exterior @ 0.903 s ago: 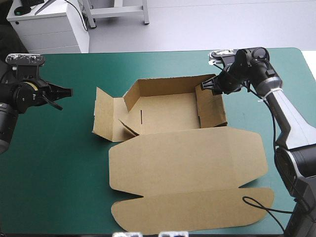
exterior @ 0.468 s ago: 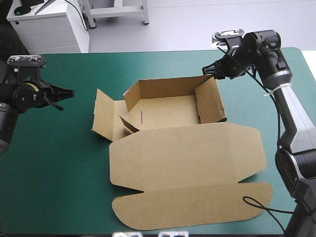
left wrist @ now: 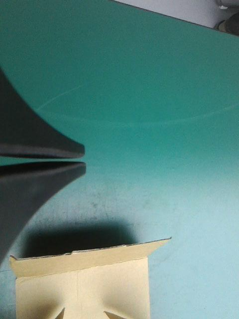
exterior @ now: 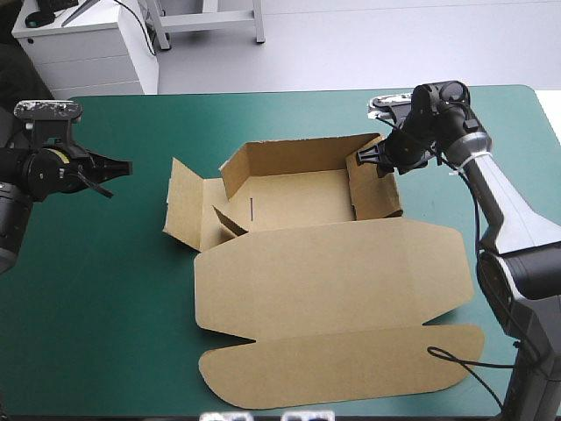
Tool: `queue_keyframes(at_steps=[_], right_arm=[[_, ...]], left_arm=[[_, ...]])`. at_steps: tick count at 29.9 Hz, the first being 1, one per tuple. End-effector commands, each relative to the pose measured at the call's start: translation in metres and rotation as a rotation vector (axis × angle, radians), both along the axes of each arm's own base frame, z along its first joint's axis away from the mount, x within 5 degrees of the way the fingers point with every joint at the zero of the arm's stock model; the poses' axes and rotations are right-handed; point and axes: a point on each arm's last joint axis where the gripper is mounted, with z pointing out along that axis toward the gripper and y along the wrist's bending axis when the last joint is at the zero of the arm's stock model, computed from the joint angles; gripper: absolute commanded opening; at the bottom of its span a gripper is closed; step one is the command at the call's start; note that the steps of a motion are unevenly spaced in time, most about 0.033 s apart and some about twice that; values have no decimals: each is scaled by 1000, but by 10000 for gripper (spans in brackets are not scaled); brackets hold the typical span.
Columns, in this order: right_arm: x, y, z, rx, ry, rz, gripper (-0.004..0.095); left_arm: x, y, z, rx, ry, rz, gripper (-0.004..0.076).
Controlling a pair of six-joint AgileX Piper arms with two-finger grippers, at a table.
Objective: Fold the box
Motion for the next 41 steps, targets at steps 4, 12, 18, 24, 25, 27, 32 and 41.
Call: queue_keyframes(at_steps=[4,12,18,24,25,27,32,41], right_arm=[[3,0,2,9,-11,20,410],[7,1,-6,5,8,24,-11],[-2,-4,16,31,-41,4,-19],[-17,-27,59,207,-135,-10,-19],[-21,-33,67,239,-155,-7,-19],[-28,-46,81,285,-189,-17,-19],[-44,-65,110,408,-265,-11,-19],[-63,-65,139,579,-345,47,-19]], left_arm=[[-4,0,20,8,-115,-8,1],[1,4,20,-39,-141,54,1],[2,39,15,-118,-136,200,1],[-7,75,16,-240,-153,261,1],[-8,79,16,-255,-159,263,1],[-9,82,17,-298,-176,269,1],[1,72,19,-455,-226,174,1],[26,51,16,-796,-250,-44,1]])
